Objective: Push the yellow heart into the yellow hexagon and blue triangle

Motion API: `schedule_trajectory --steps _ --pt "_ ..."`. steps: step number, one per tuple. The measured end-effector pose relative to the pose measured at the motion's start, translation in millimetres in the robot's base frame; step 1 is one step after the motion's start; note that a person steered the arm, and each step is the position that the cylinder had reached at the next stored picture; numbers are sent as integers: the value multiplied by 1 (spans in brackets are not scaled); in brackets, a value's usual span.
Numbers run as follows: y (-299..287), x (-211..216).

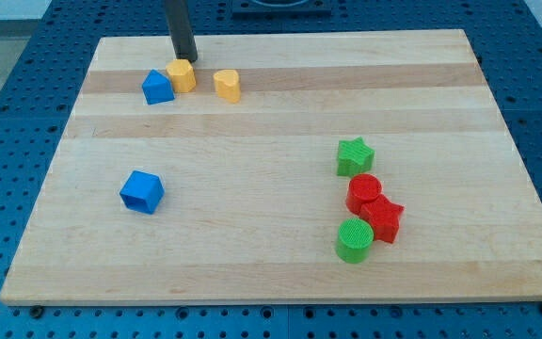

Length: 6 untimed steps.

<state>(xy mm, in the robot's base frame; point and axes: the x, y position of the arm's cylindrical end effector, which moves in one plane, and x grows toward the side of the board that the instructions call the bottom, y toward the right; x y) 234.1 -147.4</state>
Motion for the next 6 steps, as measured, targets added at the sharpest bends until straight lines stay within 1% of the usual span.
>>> schedule_trajectory --steps 1,2,3,4,6 --pt "30 -20" --pt "77 -19" --pt "116 7" --pt "125 33" --pt "120 80"
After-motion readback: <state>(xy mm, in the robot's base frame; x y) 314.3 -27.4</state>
